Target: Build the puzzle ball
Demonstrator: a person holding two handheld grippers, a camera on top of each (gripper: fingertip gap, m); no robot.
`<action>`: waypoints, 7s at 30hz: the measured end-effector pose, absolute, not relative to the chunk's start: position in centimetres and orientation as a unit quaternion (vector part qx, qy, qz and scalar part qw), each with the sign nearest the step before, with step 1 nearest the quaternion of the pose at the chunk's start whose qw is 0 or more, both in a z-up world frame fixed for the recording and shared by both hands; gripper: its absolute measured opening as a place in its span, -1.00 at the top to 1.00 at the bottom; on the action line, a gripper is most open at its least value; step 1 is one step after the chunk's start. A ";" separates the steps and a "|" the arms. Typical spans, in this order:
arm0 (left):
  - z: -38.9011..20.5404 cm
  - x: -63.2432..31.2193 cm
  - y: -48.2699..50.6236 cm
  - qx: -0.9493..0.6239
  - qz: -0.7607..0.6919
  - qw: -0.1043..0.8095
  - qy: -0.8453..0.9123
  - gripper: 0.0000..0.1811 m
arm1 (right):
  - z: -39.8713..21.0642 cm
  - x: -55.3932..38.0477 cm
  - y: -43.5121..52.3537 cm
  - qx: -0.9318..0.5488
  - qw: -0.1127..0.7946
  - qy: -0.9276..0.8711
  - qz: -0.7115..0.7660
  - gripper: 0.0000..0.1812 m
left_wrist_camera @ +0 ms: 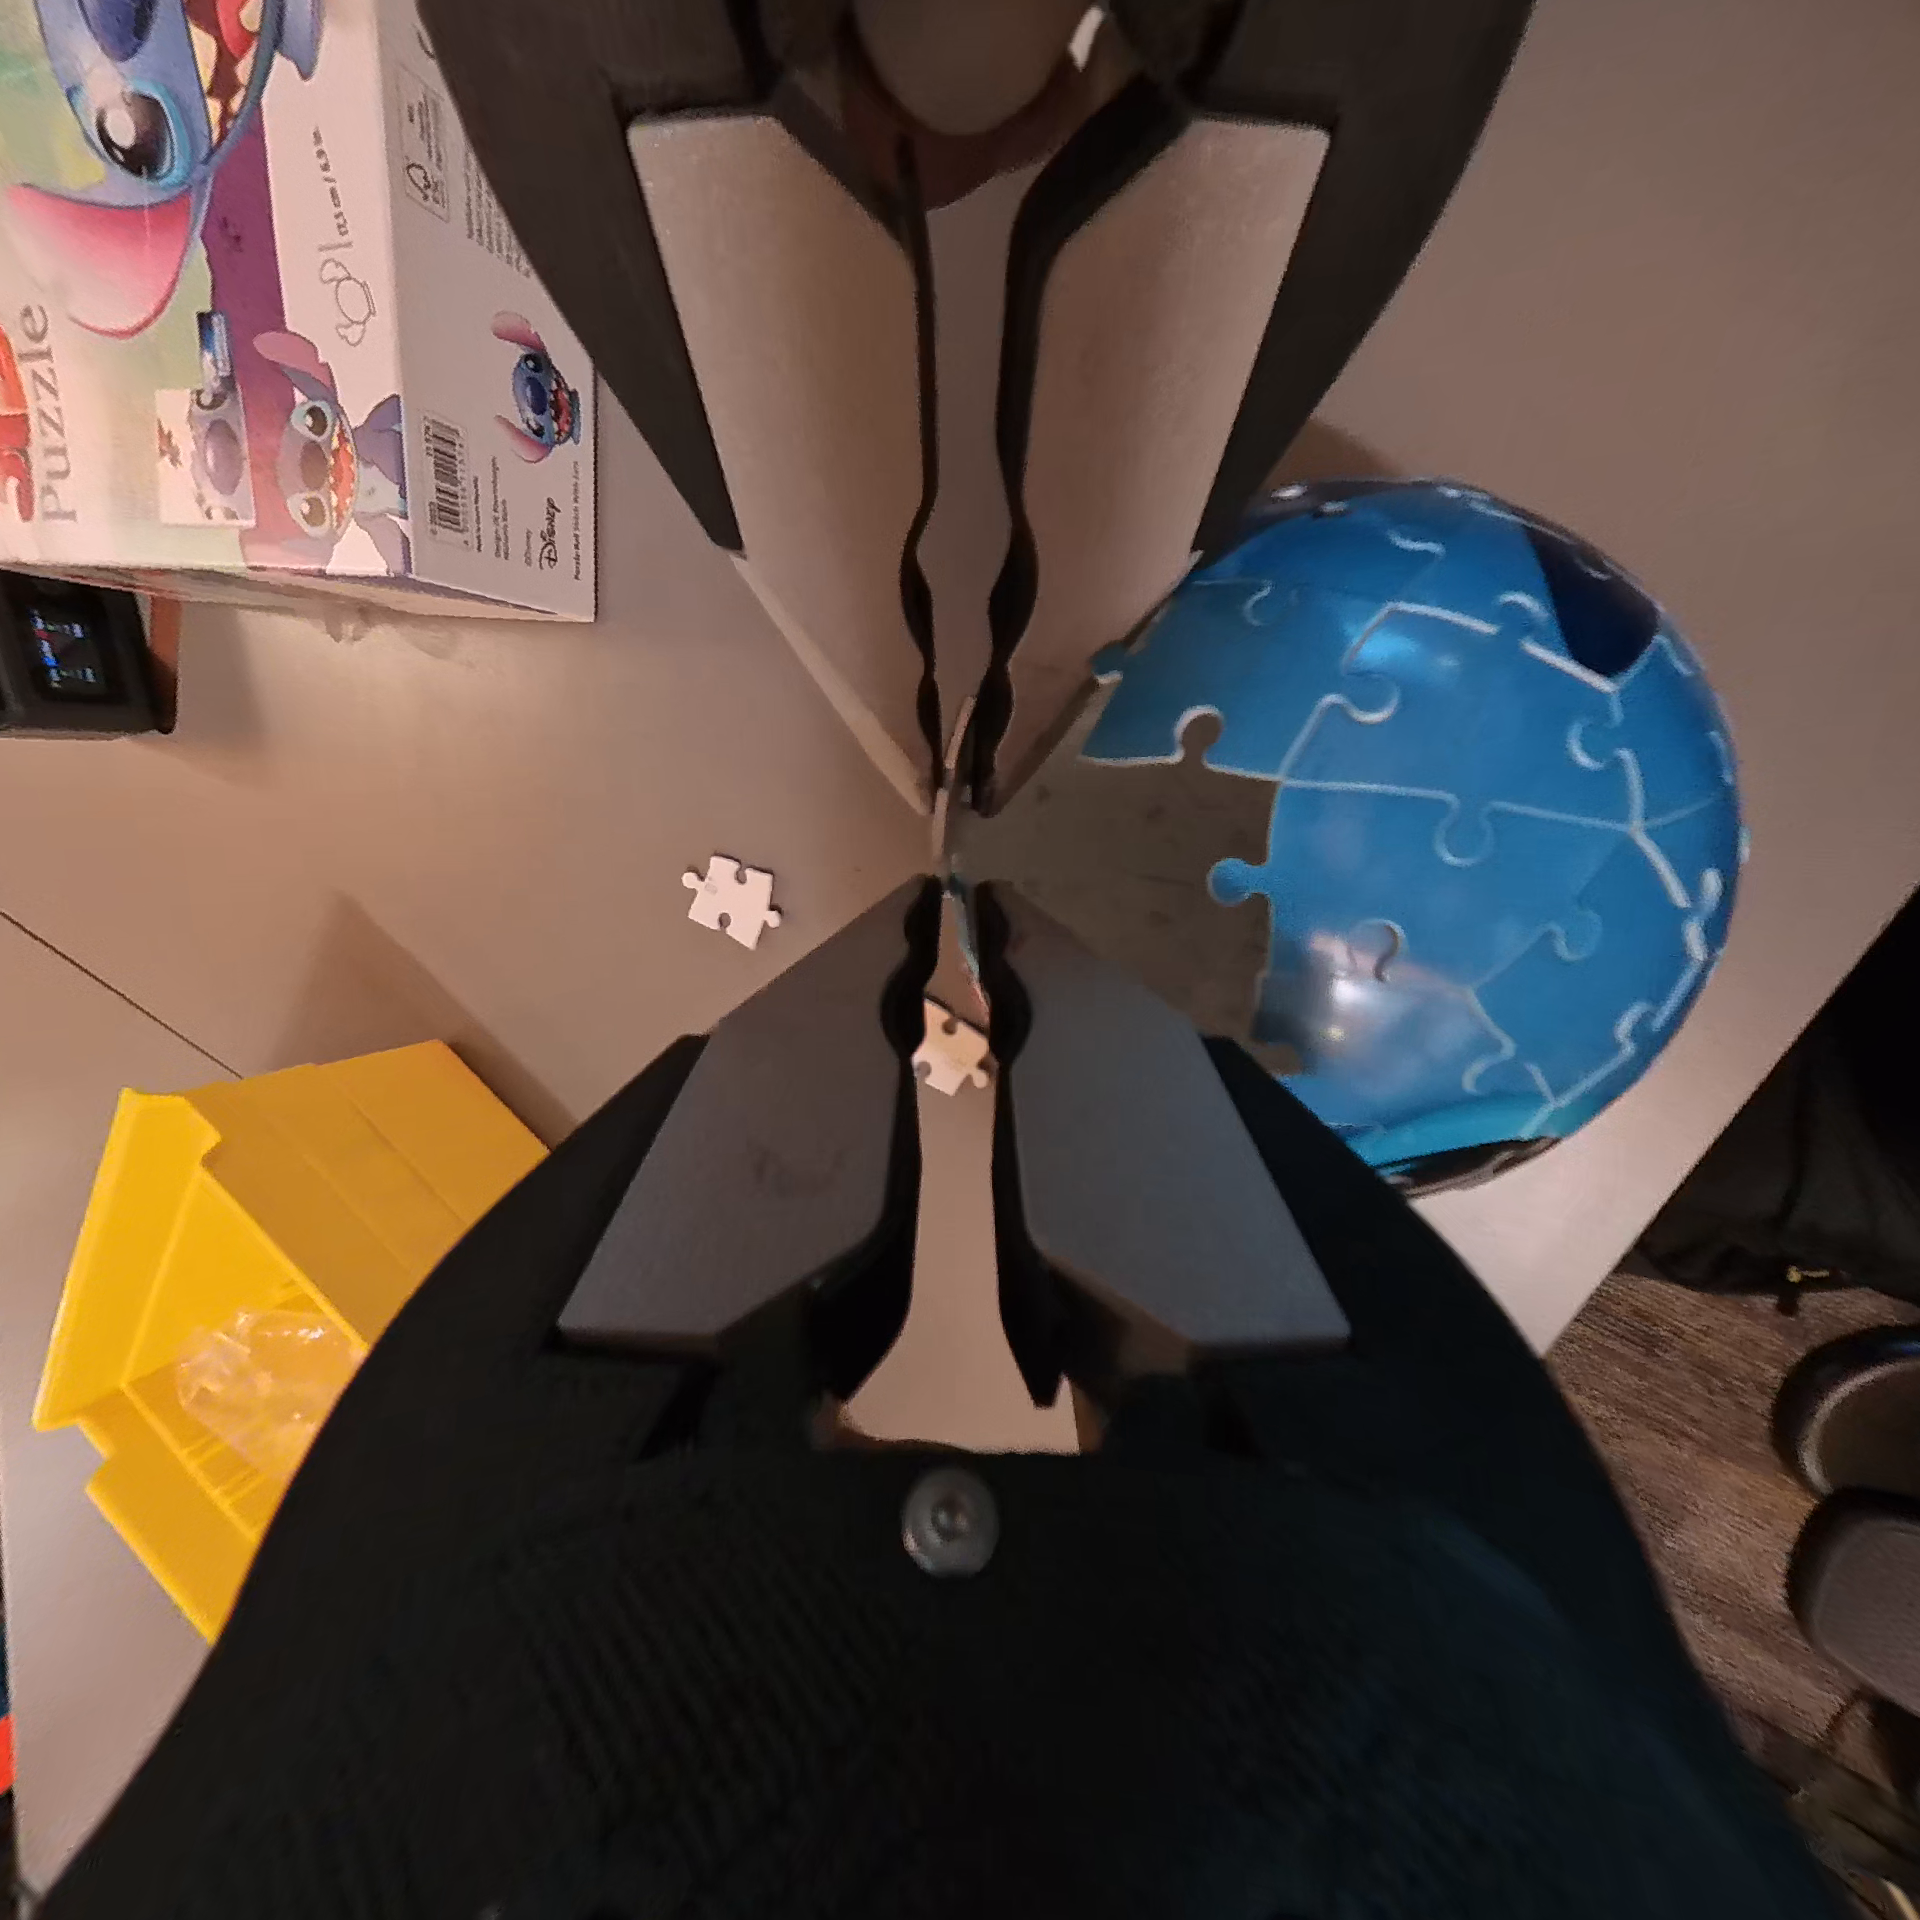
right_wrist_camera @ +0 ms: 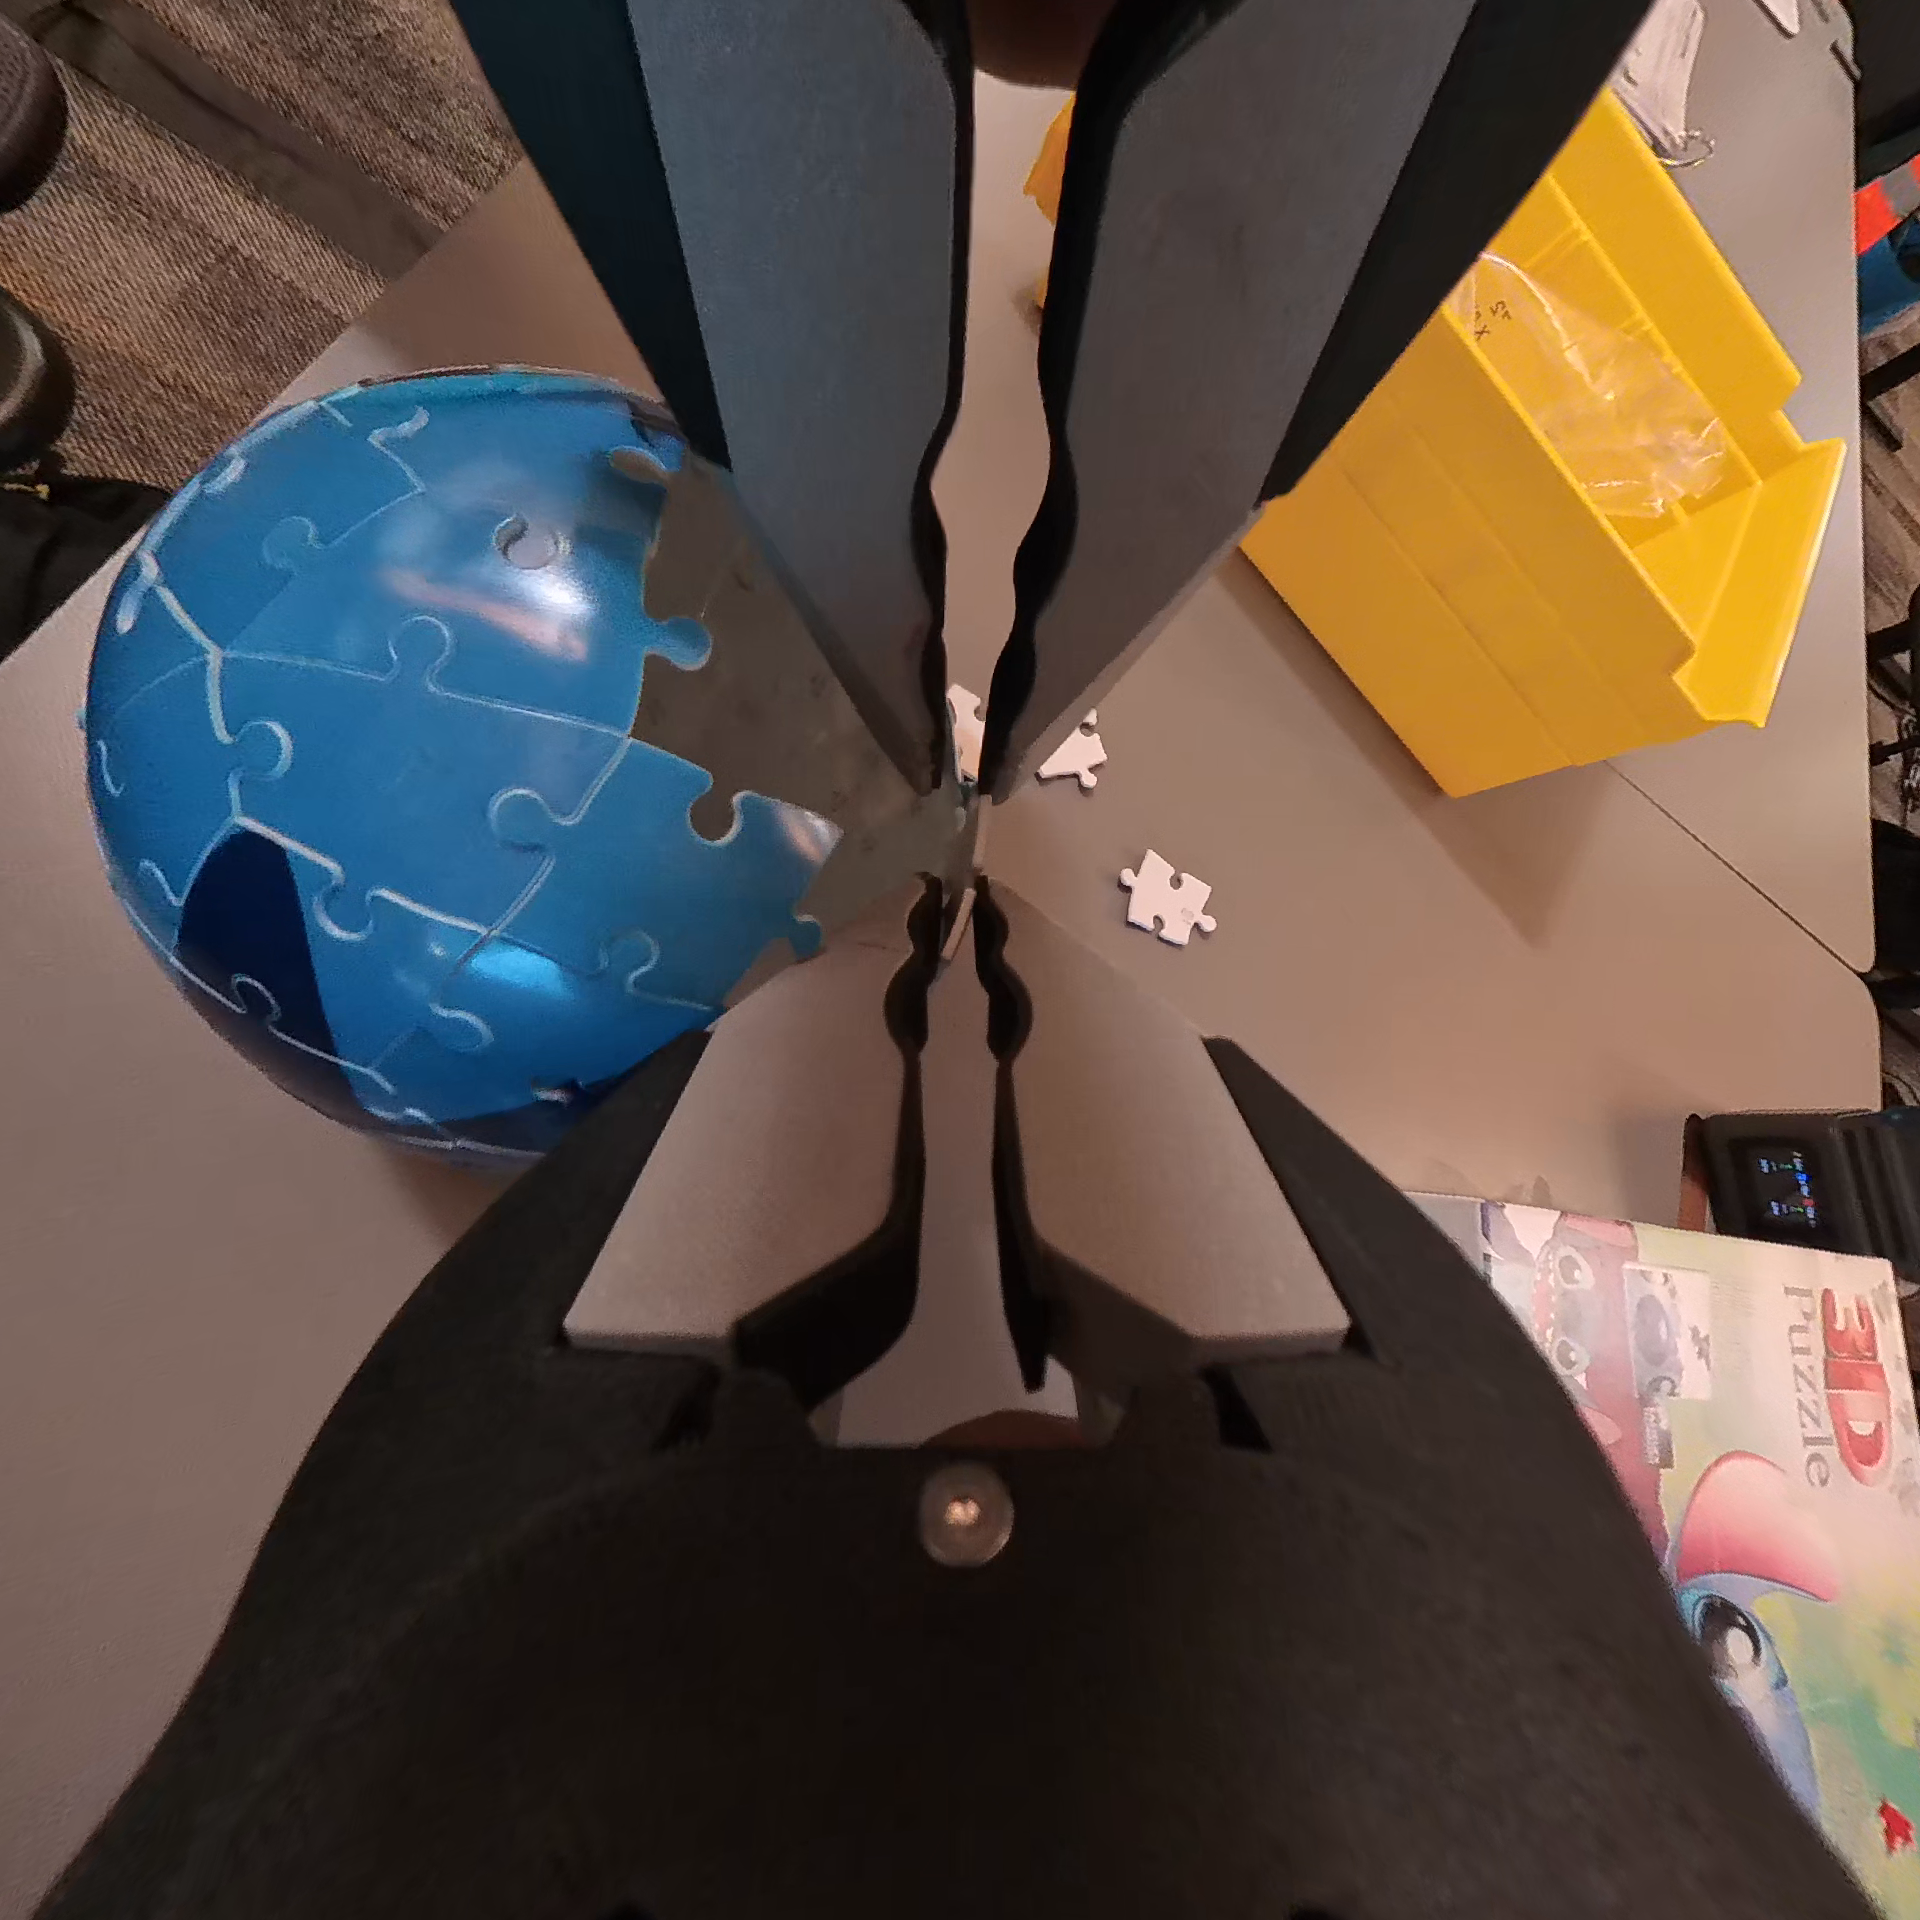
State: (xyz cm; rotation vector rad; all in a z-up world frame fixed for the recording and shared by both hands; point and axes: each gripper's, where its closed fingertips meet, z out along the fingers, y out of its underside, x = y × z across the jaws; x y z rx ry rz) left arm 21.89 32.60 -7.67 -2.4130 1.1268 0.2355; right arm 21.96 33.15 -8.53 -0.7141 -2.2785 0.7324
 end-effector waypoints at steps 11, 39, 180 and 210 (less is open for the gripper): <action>-8.0 21.9 32.3 -0.878 0.092 0.227 0.411 0.99 | -8.9 22.1 32.5 -0.260 0.310 -0.870 0.281 0.95; -2.0 19.2 31.8 -0.863 -0.032 0.418 0.282 0.85 | -8.9 22.1 32.7 -0.256 0.313 -0.866 0.294 0.96; -11.2 24.7 22.9 -0.806 -0.215 0.517 0.191 -0.09 | -5.0 27.0 33.7 -0.369 0.032 -0.763 0.530 0.25; -11.5 25.1 23.2 -0.816 -0.149 0.508 0.234 -0.19 | -10.5 29.5 30.4 -0.379 0.128 -0.770 0.497 0.09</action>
